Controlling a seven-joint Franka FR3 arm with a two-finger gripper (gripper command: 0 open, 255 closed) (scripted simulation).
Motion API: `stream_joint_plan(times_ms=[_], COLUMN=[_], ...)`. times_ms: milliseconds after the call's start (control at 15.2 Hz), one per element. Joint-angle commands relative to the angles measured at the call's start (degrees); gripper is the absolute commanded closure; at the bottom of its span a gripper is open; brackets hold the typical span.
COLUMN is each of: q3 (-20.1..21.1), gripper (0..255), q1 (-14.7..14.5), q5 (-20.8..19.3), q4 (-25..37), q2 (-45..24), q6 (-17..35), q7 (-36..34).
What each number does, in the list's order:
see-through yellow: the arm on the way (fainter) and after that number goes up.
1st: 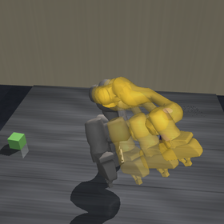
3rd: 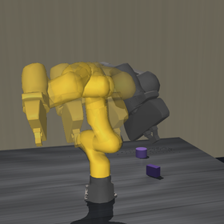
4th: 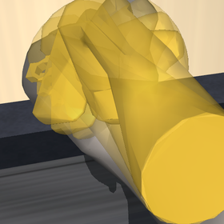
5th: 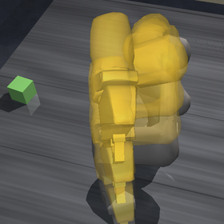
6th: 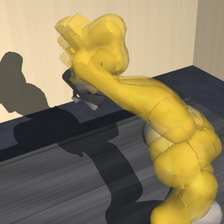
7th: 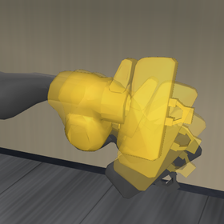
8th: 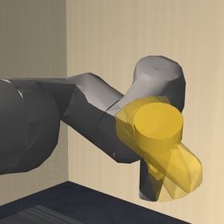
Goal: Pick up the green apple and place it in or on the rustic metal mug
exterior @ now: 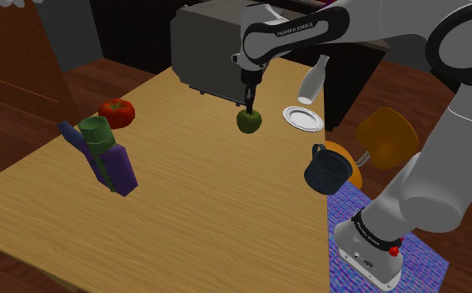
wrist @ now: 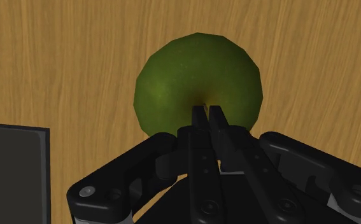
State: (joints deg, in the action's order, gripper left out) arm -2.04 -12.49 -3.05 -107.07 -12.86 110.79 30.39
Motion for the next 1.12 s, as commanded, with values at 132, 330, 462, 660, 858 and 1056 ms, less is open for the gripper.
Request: stream_joint_plan(times_ms=[132, 330, 462, 660, 858, 1056], q3=[0.0, 0.0, 0.0, 0.01, 0.01, 0.01], gripper=[255, 255, 255, 255, 255, 255], q1=[0.0, -0.01, -0.02, -0.03, -0.04, -0.06], q5=[0.0, 0.0, 0.01, 0.02, 0.03, 0.04], q4=[0.0, 0.4, 1.25, 2.66, 4.18, 5.83], q2=[0.0, 0.29, 0.83, 1.53, 2.15, 2.67], q6=[0.0, -0.68, -2.07, -4.19, -6.32, -8.49], q7=[0.0, 0.03, 0.09, 0.19, 0.28, 0.38])
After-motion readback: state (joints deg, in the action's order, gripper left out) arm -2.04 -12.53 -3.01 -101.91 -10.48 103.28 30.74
